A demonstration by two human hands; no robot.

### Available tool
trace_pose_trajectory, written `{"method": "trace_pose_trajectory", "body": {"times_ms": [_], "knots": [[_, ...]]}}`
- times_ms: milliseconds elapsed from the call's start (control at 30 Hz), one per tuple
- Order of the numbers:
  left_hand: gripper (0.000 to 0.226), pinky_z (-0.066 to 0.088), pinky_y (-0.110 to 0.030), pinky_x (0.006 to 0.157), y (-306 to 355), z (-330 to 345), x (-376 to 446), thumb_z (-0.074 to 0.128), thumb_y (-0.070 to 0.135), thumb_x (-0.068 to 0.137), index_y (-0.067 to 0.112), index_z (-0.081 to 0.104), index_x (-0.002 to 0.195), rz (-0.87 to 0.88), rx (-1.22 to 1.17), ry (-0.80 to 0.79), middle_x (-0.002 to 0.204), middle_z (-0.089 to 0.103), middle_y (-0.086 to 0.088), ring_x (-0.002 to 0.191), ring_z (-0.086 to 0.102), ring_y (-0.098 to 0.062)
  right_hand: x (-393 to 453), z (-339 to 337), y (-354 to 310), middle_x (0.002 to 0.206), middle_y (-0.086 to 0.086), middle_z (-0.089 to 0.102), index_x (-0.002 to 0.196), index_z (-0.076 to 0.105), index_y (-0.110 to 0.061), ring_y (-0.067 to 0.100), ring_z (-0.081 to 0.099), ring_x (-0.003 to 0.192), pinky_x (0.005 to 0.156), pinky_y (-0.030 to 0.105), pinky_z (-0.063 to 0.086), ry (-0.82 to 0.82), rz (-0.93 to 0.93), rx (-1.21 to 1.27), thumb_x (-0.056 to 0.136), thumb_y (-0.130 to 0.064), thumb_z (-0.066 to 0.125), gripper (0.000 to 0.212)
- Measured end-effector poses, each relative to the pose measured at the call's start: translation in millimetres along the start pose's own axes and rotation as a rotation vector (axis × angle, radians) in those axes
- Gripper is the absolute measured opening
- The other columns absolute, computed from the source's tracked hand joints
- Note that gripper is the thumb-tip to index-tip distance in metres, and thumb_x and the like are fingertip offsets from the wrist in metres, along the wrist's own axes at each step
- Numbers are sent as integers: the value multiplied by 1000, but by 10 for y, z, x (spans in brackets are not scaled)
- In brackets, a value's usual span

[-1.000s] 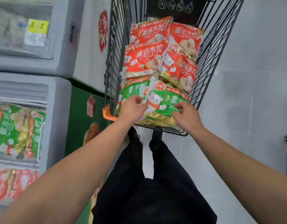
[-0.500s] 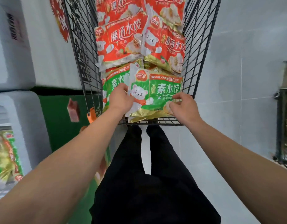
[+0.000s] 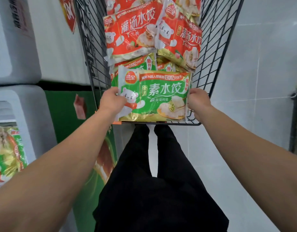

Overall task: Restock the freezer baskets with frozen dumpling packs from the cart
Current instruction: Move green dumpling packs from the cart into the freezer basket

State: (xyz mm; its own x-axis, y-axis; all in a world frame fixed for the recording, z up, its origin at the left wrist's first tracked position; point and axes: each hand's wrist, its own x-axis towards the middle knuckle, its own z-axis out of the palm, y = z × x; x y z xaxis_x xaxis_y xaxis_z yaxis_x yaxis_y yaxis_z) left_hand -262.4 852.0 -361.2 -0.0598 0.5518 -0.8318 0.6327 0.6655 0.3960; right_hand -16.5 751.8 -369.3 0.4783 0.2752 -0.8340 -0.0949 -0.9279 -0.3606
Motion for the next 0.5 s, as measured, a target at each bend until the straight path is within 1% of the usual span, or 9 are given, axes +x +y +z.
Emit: {"method": "trace_pose_trajectory", "body": {"times_ms": [67,100,133,167,200,267,333,400,500], "knots": [[12,59,-52,82,54,35,-38,63,21,90,13,66,99,-36,-145,1,103,71,-13,95,70,-34,-28,-34,40,80,14,64,96,62,12,20,50,73,64,34,36,10,5,21,78,-1,47,27],[15,58,-54,82,63,46,-47,61,26,91,12,63,96,-44,-196,12,103,70,-17,96,69,-38,-32,-44,71,79,11,61,97,61,12,20,48,72,64,34,34,11,7,35,77,1,45,28],[16,57,-54,81,65,49,-56,60,29,90,13,61,92,-47,-228,23,101,69,-19,95,69,-39,-49,-56,90,79,8,61,91,63,9,20,48,71,63,34,34,9,11,43,77,2,45,24],[16,59,-53,80,55,49,-68,60,30,89,14,61,91,-43,-259,26,100,70,-22,95,70,-40,-69,-66,99,79,7,64,83,65,1,21,51,70,61,35,35,8,10,62,79,2,45,21],[18,59,-57,82,19,46,-63,61,31,86,14,61,90,-43,-290,24,101,71,-23,95,71,-41,-98,-78,99,79,7,67,81,67,-5,21,55,69,61,35,38,17,14,86,81,2,45,23],[25,57,-63,82,-35,38,-109,61,33,81,9,63,89,-27,-314,23,101,72,-23,96,71,-40,-156,-102,73,83,9,72,77,67,-7,26,64,72,61,38,46,37,-9,136,83,-2,47,21],[27,61,-55,79,1,38,-298,61,28,89,1,65,93,8,-310,36,94,76,-14,89,75,-34,-239,-167,16,91,14,75,81,70,-3,36,71,87,75,48,58,54,-65,134,80,-10,49,22],[22,62,-47,76,3,44,-482,60,18,95,-3,67,99,15,-401,44,93,78,-10,86,76,-27,-314,-263,-46,93,14,74,84,71,-3,38,69,96,85,57,56,54,-128,118,78,-14,50,24],[33,59,-57,83,-63,-6,-699,64,23,89,-9,63,100,28,-486,71,95,76,-16,92,74,-34,-458,-434,-181,94,12,74,86,70,-3,37,69,98,86,59,55,38,-224,74,80,-17,51,25]]}}
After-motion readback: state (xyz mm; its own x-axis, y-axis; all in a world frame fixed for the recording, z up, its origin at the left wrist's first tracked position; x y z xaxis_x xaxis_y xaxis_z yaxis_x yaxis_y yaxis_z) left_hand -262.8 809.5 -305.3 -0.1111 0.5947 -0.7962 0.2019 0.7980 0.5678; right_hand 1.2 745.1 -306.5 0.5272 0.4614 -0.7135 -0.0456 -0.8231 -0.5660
